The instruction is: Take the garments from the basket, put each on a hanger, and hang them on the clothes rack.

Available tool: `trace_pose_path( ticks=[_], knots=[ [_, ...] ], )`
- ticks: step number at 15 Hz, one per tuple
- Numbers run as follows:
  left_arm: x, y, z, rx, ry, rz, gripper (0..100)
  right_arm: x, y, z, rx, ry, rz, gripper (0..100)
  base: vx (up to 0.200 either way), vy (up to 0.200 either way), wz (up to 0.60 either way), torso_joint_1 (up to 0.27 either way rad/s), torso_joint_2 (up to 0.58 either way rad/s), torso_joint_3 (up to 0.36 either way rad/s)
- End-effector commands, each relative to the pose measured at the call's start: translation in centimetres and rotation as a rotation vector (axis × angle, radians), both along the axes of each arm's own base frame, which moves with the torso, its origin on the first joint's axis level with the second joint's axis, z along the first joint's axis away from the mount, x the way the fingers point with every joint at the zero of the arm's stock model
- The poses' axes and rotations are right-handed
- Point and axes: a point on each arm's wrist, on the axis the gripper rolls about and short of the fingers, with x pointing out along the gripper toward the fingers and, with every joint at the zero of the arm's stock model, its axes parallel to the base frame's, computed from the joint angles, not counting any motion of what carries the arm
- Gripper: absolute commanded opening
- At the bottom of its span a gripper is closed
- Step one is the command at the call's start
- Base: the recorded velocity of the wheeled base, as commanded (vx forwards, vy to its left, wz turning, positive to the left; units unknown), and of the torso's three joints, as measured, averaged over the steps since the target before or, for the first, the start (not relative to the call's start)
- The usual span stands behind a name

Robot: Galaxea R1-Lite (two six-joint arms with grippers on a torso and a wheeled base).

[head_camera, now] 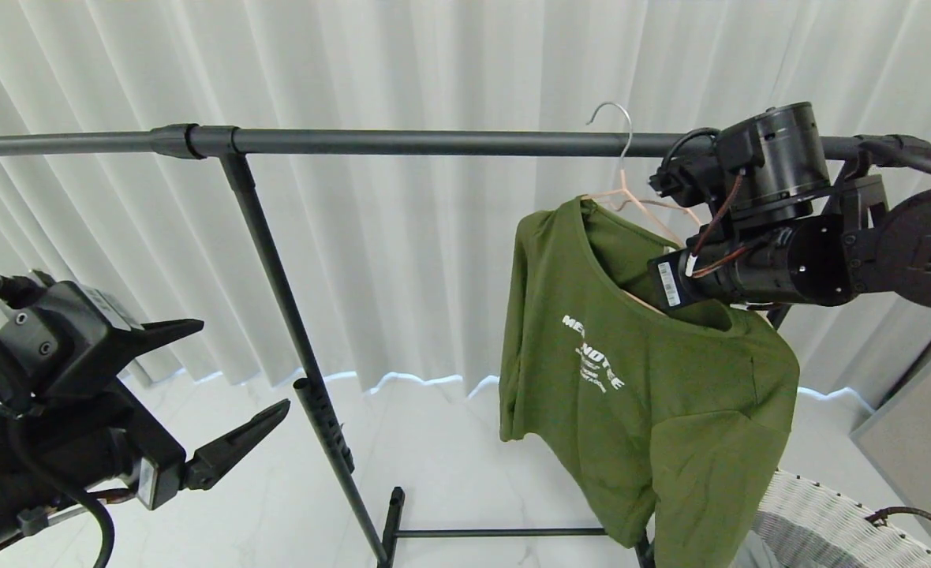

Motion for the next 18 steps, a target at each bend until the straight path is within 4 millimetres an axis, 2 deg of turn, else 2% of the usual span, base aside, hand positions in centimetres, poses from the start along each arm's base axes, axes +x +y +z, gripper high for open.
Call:
trace_pose_path(
  ticks=[1, 9, 10, 12, 14, 16, 17, 18],
  knots=[
    [0.0, 0.0, 0.0, 0.0, 0.001, 0.0, 100, 0.6, 0.3, -0.7, -0.012, 0.014, -0.005, 0, 0.0, 0.0, 0.0, 0.0, 0.0, 0.0],
    [0.0, 0.0, 0.0, 0.0, 0.001, 0.0, 100, 0.8, 0.5, -1.1, -0.007, 0.024, -0.01, 0, 0.0, 0.0, 0.0, 0.0, 0.0, 0.0],
    [0.0, 0.0, -0.1, 0.001, 0.003, 0.0, 100, 0.8, 0.5, -1.2, 0.0, 0.027, -0.014, 100, 0.0, 0.0, 0.0, 0.0, 0.0, 0.0],
    [0.0, 0.0, -0.1, -0.001, 0.004, 0.002, 100, 0.4, 0.3, -0.6, 0.029, 0.015, -0.021, 100, 0.0, 0.0, 0.0, 0.0, 0.0, 0.0],
    [0.0, 0.2, -0.3, -0.003, 0.013, 0.014, 100, -1.0, 0.1, 0.8, 0.087, -0.01, -0.018, 100, 0.0, 0.0, 0.0, 0.0, 0.0, 0.0],
    [0.0, 0.8, -0.4, -0.01, 0.014, 0.06, 100, -3.5, -0.4, 3.1, 0.137, -0.062, 0.02, 100, 0.0, 0.0, 0.0, 0.0, 0.0, 0.0],
    [0.0, 0.9, -0.4, -0.01, 0.014, 0.062, 100, -3.6, -0.4, 3.2, 0.139, -0.064, 0.022, 100, 0.0, 0.0, 0.0, 0.0, 0.0, 0.0],
    [0.1, 1.8, -0.6, -0.009, 0.021, 0.123, 100, -5.6, -1.6, 4.5, 0.166, -0.094, 0.036, 100, 0.0, 0.0, 0.0, 0.0, 0.0, 0.0]
  ],
)
